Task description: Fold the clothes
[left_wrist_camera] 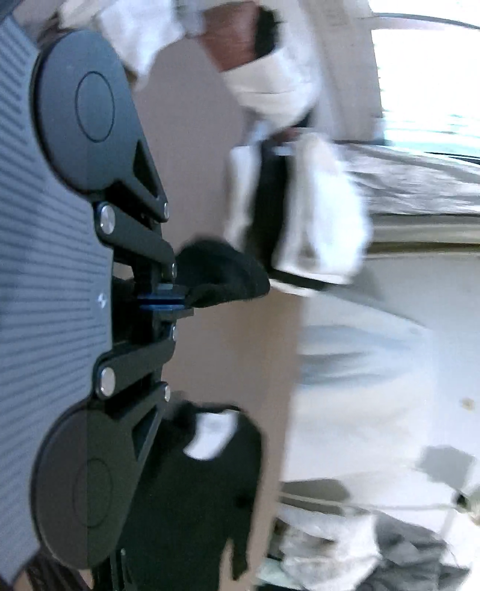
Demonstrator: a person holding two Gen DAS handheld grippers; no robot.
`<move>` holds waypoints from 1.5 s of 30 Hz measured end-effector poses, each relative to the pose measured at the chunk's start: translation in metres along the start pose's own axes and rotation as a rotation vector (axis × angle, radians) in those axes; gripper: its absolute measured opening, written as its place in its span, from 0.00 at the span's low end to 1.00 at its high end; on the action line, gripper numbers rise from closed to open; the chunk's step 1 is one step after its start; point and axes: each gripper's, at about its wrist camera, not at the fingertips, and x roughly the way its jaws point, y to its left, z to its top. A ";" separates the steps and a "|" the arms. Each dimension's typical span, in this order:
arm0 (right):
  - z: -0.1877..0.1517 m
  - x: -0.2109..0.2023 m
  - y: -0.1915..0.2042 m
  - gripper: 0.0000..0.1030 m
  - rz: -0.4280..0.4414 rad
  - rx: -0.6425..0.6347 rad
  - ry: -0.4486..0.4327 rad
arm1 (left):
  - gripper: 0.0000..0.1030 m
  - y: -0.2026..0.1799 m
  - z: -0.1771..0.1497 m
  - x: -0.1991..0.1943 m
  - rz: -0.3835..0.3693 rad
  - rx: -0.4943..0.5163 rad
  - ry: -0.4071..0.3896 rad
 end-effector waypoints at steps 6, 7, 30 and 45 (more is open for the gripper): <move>-0.010 -0.024 -0.007 0.61 -0.027 0.053 -0.075 | 0.02 0.013 -0.003 -0.005 -0.100 -0.069 0.012; -0.010 -0.022 -0.005 0.61 -0.023 0.041 -0.071 | 0.02 0.016 -0.002 -0.005 -0.114 -0.089 0.008; 0.002 -0.017 0.010 0.66 -0.036 -0.166 -0.117 | 0.02 0.027 0.100 -0.067 -0.596 -0.057 -0.431; -0.009 -0.008 -0.123 0.32 -0.144 0.502 -0.159 | 0.28 -0.129 0.142 0.123 -0.476 0.198 -0.225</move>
